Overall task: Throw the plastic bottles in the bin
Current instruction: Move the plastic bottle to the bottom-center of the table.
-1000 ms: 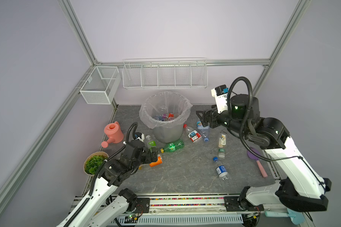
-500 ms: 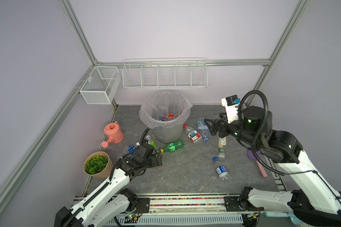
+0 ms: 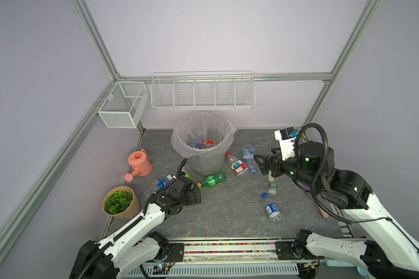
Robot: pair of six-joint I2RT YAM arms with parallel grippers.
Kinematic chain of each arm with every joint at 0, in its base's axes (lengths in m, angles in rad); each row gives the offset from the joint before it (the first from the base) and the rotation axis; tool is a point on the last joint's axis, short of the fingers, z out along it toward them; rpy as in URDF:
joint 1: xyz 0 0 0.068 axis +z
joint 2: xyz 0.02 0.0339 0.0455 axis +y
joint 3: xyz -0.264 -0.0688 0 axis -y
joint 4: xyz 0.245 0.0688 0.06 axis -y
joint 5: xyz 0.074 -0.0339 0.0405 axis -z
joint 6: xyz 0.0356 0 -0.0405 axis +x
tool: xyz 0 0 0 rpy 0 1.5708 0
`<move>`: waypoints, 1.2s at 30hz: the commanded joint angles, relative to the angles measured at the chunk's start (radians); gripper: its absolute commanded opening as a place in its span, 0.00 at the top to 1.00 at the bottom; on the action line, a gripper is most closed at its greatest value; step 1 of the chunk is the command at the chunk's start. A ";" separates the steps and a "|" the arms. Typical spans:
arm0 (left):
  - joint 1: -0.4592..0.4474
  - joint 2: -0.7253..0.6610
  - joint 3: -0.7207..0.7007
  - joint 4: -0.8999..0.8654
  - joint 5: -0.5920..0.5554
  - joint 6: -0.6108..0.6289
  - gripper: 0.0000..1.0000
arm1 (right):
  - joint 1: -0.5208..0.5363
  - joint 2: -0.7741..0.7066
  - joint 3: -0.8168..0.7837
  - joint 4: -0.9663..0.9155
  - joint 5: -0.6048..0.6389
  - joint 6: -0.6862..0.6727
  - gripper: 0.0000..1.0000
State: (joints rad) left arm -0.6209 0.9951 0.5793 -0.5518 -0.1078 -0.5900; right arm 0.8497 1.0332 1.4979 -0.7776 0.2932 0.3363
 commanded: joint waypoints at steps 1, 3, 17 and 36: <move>0.006 0.022 -0.012 0.015 0.010 0.013 0.00 | 0.000 -0.031 -0.023 0.035 0.000 0.024 0.11; 0.006 0.029 -0.010 0.010 0.031 0.017 0.00 | 0.000 -0.037 -0.033 0.037 0.001 0.031 0.11; -0.051 0.000 -0.001 -0.050 0.187 -0.013 0.05 | 0.001 -0.079 -0.098 0.042 0.015 0.055 0.11; -0.046 0.004 0.114 -0.114 -0.038 0.081 0.01 | 0.010 -0.299 -0.396 0.333 -0.155 -0.031 0.12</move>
State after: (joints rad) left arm -0.6815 0.9874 0.6846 -0.6380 -0.1078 -0.5369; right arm 0.8543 0.7570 1.1107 -0.5224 0.1772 0.3397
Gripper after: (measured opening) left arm 0.991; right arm 0.880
